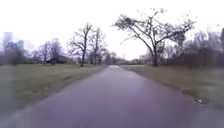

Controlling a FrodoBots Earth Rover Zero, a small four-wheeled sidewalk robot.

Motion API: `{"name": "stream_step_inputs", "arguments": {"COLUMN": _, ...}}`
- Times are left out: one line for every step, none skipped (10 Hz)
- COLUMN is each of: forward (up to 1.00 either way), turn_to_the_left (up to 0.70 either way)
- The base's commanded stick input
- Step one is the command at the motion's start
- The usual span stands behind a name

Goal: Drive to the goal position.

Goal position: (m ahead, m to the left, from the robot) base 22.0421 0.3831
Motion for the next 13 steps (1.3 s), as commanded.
{"name": "stream_step_inputs", "arguments": {"forward": 1.0, "turn_to_the_left": -0.3}}
{"name": "stream_step_inputs", "arguments": {"forward": 1.0, "turn_to_the_left": -0.4}}
{"name": "stream_step_inputs", "arguments": {"forward": 1.0, "turn_to_the_left": -0.31}}
{"name": "stream_step_inputs", "arguments": {"forward": 1.0, "turn_to_the_left": -0.06}}
{"name": "stream_step_inputs", "arguments": {"forward": 1.0, "turn_to_the_left": 0.0}}
{"name": "stream_step_inputs", "arguments": {"forward": 1.0, "turn_to_the_left": 0.0}}
{"name": "stream_step_inputs", "arguments": {"forward": 1.0, "turn_to_the_left": 0.0}}
{"name": "stream_step_inputs", "arguments": {"forward": 1.0, "turn_to_the_left": 0.0}}
{"name": "stream_step_inputs", "arguments": {"forward": 1.0, "turn_to_the_left": 0.0}}
{"name": "stream_step_inputs", "arguments": {"forward": 1.0, "turn_to_the_left": 0.0}}
{"name": "stream_step_inputs", "arguments": {"forward": 1.0, "turn_to_the_left": 0.0}}
{"name": "stream_step_inputs", "arguments": {"forward": 1.0, "turn_to_the_left": 0.0}}
{"name": "stream_step_inputs", "arguments": {"forward": 1.0, "turn_to_the_left": 0.0}}
